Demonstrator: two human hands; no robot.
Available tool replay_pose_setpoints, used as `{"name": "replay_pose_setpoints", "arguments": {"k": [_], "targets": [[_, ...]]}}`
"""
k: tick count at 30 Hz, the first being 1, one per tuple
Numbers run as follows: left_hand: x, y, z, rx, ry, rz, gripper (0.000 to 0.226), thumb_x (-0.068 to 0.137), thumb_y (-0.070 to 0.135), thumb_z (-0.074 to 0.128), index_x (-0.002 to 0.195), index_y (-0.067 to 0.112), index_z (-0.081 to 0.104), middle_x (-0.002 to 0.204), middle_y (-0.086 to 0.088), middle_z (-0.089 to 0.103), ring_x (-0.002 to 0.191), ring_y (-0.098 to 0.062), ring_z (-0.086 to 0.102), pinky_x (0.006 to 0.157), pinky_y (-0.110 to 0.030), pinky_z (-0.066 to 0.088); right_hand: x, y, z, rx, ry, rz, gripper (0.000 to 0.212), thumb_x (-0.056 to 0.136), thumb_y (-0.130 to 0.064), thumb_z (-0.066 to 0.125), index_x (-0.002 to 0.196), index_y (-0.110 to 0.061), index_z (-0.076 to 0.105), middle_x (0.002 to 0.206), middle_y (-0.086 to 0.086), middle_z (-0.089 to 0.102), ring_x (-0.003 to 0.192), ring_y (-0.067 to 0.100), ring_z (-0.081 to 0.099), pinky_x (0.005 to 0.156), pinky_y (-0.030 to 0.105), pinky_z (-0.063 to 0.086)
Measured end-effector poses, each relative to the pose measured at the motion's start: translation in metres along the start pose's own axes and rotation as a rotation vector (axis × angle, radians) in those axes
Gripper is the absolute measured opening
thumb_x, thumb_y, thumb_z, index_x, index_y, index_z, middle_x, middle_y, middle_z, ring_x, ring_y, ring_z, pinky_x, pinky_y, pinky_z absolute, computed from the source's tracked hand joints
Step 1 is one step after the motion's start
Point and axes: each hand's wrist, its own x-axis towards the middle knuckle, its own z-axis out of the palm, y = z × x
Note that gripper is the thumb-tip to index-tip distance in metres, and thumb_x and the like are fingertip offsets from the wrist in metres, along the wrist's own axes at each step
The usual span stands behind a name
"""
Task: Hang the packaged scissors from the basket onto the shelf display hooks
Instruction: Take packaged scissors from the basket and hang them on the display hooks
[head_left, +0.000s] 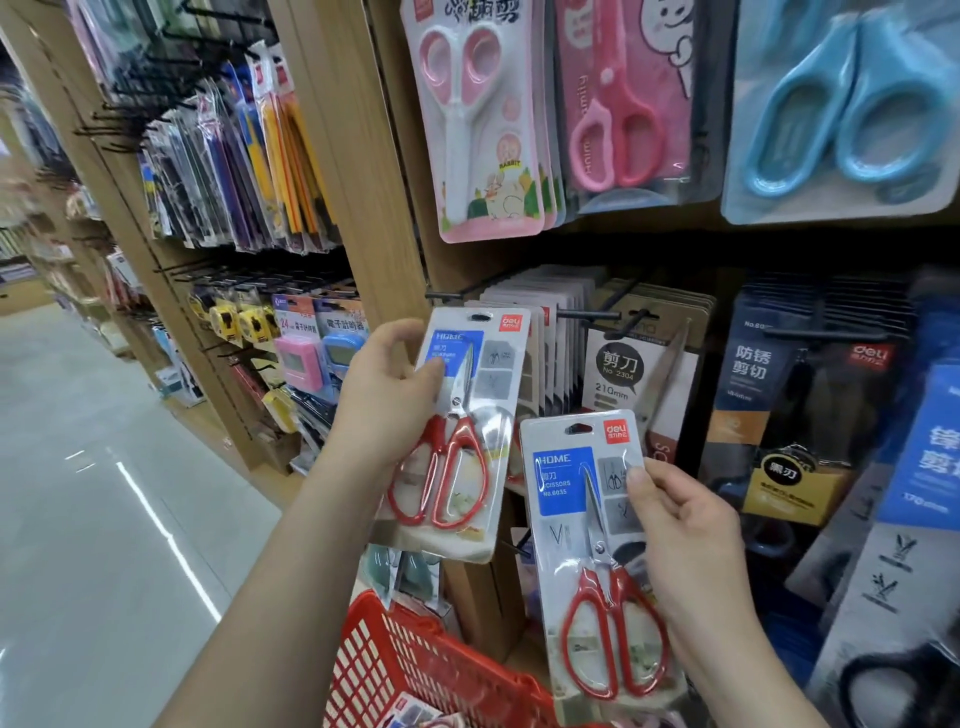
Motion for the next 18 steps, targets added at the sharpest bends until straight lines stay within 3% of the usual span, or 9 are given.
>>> {"name": "replay_pose_setpoints", "arguments": {"k": [3, 10, 12, 15, 16, 18], "targets": [[0.001, -0.003, 0.0, -0.13, -0.038, -0.016, 0.036, 0.098, 0.013, 0.059, 0.114, 0.045, 0.058, 0.092, -0.026, 0.07, 0.069, -0.034, 0.06, 0.067, -0.057, 0.054, -0.001, -0.002, 0.0, 0.013, -0.023, -0.004, 0.019, 0.1, -0.021, 0.051, 0.098, -0.022, 0.07, 0.087, 0.003, 0.078, 0.081, 0.023, 0.076, 0.072, 0.046, 0.06], [0.015, -0.015, 0.005, -0.049, -0.028, 0.064, 0.039, 0.099, 0.015, 0.055, 0.12, 0.047, 0.06, 0.078, -0.032, 0.056, 0.061, -0.029, 0.043, 0.057, -0.042, 0.042, -0.003, -0.006, 0.002, 0.101, -0.034, 0.029, 0.025, 0.1, -0.015, 0.052, 0.087, -0.018, 0.074, 0.085, 0.012, 0.077, 0.084, 0.038, 0.073, 0.083, 0.066, 0.053], [0.019, -0.018, 0.01, -0.011, -0.039, 0.068, 0.039, 0.1, 0.015, 0.053, 0.125, 0.045, 0.058, 0.083, -0.034, 0.059, 0.06, -0.027, 0.042, 0.056, -0.04, 0.04, -0.003, -0.006, 0.002, 0.124, -0.046, 0.039, 0.025, 0.099, -0.015, 0.053, 0.086, -0.017, 0.074, 0.086, 0.013, 0.077, 0.083, 0.037, 0.073, 0.085, 0.065, 0.053], [0.022, -0.019, 0.025, 0.026, -0.03, 0.072, 0.039, 0.101, 0.014, 0.051, 0.129, 0.04, 0.056, 0.081, -0.016, 0.068, 0.053, -0.025, 0.048, 0.047, -0.04, 0.046, -0.002, -0.004, 0.003, 0.145, -0.07, 0.029, 0.024, 0.099, -0.012, 0.052, 0.09, -0.015, 0.074, 0.086, 0.012, 0.077, 0.079, 0.03, 0.075, 0.083, 0.055, 0.056], [0.023, -0.02, 0.031, 0.039, -0.03, 0.067, 0.038, 0.101, 0.014, 0.051, 0.128, 0.041, 0.054, 0.086, -0.005, 0.071, 0.057, -0.026, 0.057, 0.052, -0.043, 0.053, -0.002, -0.004, 0.003, 0.149, -0.077, 0.025, 0.023, 0.099, -0.012, 0.052, 0.091, -0.015, 0.073, 0.085, 0.011, 0.077, 0.077, 0.029, 0.075, 0.08, 0.052, 0.058], [0.027, -0.024, 0.041, 0.14, -0.021, 0.084, 0.041, 0.1, 0.02, 0.052, 0.131, 0.047, 0.047, 0.096, 0.002, 0.073, 0.072, -0.026, 0.07, 0.068, -0.048, 0.06, 0.0, -0.001, 0.004, 0.161, -0.087, 0.023, 0.024, 0.1, -0.011, 0.051, 0.09, -0.014, 0.072, 0.084, 0.011, 0.077, 0.073, 0.024, 0.075, 0.069, 0.043, 0.06]]}}
